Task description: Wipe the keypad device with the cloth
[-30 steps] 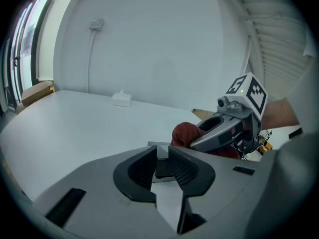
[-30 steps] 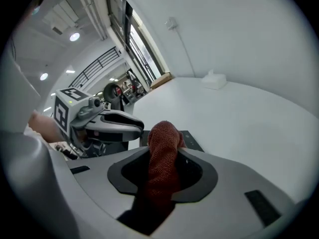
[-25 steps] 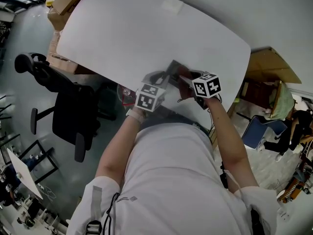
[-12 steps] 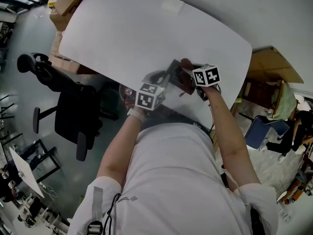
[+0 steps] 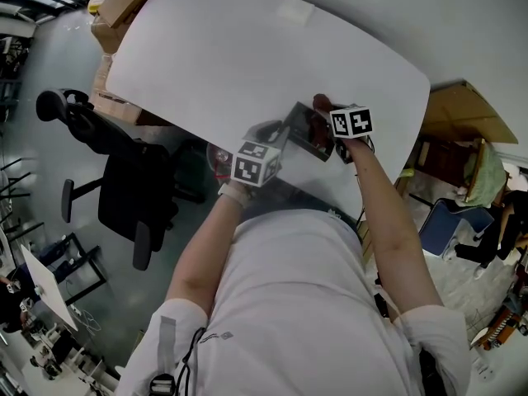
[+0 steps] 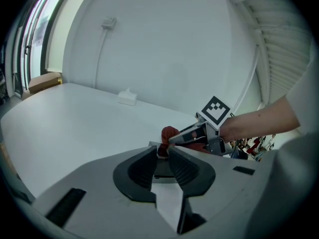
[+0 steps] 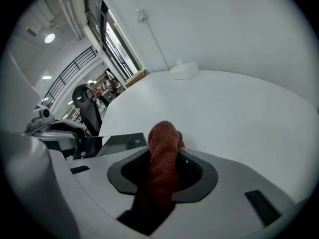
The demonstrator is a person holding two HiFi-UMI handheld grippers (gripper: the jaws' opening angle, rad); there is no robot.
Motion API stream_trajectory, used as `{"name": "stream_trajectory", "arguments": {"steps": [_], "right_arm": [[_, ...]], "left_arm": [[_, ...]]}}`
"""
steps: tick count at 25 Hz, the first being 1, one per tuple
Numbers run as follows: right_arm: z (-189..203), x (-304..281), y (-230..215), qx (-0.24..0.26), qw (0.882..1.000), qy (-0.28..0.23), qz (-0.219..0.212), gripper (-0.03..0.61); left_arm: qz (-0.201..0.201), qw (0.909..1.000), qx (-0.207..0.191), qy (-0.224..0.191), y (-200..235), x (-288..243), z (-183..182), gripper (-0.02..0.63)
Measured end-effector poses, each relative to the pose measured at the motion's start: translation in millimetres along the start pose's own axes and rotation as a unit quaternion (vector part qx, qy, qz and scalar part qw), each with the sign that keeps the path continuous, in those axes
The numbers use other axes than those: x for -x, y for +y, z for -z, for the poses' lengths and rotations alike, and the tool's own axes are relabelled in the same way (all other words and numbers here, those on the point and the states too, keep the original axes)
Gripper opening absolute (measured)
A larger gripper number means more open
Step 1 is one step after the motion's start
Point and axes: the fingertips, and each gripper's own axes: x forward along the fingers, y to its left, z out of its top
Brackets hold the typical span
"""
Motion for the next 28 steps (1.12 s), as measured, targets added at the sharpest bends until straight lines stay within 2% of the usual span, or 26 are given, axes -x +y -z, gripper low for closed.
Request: {"name": "stream_trajectory", "arguments": {"steps": [2,6,12,15,20,24,28], "right_arm": [[-1,-2,-3,0.0,1.0,-0.008,0.003,0.132],[-3,11,-2,0.036,0.999,-0.018,0.01,0.13],[-6,68,18,-0.029,0.996,-0.056,-0.059,0.13],[6,89,37,-0.038,0.995,-0.058,-0.076,0.13],[34,95,69,-0.011,0.996,-0.053,-0.074,0.13],[43,85,78,0.027,0.997,-0.062,-0.046,0.13],[40,76,66,-0.031,0.996,-0.071,-0.042,0.132]], "left_arm": [[-0.004,1.0,-0.008,0.003,2,0,1,0.077],[-0.005,0.9999,-0.014,0.009,3,0,3,0.077],[-0.003,1.0,-0.008,0.003,1,3,-4,0.076],[-0.003,1.0,-0.008,0.005,1,4,-4,0.077],[-0.004,0.9999,-0.011,0.011,2,3,-3,0.077],[-0.004,0.9999,-0.01,0.011,1,3,-2,0.077],[-0.007,0.9999,-0.01,0.01,1,3,-3,0.077]]}}
